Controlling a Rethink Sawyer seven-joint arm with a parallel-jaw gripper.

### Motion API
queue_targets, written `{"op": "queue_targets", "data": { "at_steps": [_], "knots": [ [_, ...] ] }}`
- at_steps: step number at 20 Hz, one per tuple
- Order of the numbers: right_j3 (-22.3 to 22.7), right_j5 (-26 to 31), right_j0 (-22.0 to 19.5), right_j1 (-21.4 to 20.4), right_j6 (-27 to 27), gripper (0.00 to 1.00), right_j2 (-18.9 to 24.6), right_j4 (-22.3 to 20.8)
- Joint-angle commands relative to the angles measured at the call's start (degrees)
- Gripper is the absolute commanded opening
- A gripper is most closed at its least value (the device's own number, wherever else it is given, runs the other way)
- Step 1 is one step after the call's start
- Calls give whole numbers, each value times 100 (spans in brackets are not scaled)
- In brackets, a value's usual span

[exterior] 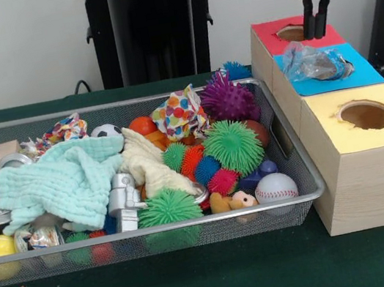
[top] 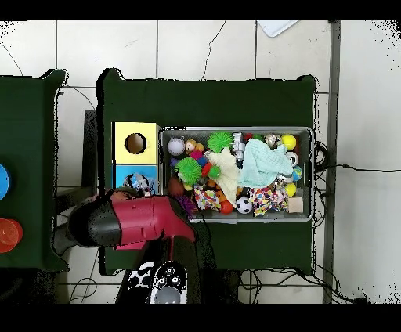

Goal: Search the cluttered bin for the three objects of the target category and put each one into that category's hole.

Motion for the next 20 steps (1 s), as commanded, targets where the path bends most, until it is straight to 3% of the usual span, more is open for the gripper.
{"op": "queue_targets", "data": {
  "at_steps": [1, 8, 20],
  "knots": [
    [456, -556, -140, 391, 734, 0, 409, -163],
    [558, -1079, -149, 619, 816, 0, 443, -76],
    [553, -1493, -262, 908, 891, 0, 607, 22]
  ]
}}
